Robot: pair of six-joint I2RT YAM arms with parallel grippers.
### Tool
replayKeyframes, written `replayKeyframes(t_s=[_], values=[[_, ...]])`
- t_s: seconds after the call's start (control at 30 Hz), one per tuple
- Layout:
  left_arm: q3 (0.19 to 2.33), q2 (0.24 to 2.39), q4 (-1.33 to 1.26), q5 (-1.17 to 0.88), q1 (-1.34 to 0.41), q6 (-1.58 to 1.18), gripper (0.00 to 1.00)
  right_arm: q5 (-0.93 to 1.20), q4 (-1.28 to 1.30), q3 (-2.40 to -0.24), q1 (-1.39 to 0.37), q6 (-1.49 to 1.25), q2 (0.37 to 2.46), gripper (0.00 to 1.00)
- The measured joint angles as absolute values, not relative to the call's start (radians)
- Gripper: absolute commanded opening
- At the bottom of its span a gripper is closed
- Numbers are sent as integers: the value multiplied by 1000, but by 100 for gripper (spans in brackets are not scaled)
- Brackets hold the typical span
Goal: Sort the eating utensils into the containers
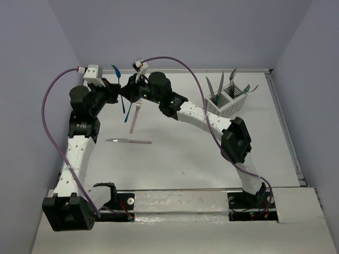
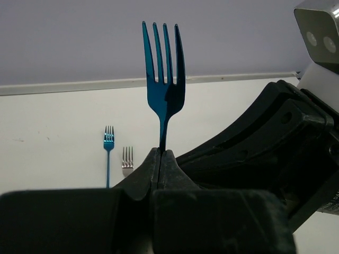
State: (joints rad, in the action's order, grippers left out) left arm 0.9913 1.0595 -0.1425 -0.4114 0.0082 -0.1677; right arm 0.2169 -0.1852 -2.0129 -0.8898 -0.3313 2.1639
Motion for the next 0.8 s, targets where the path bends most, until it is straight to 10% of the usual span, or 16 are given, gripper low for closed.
replayKeyframes(t_s=[0.03, 0.07, 0.13, 0.8], values=[[990, 1058, -143, -411, 8, -165, 0, 208, -186, -2012, -890, -328, 2164, 0], [989, 1056, -142, -411, 8, -162, 44, 202, -192, -2003, -889, -324, 2160, 0], [989, 1056, -136, -416, 7, -153, 97, 191, -192, -1979, -887, -318, 2144, 0], [874, 1045, -64, -255, 2, 136, 99, -308, -285, -1298, -181, -120, 1468, 0]])
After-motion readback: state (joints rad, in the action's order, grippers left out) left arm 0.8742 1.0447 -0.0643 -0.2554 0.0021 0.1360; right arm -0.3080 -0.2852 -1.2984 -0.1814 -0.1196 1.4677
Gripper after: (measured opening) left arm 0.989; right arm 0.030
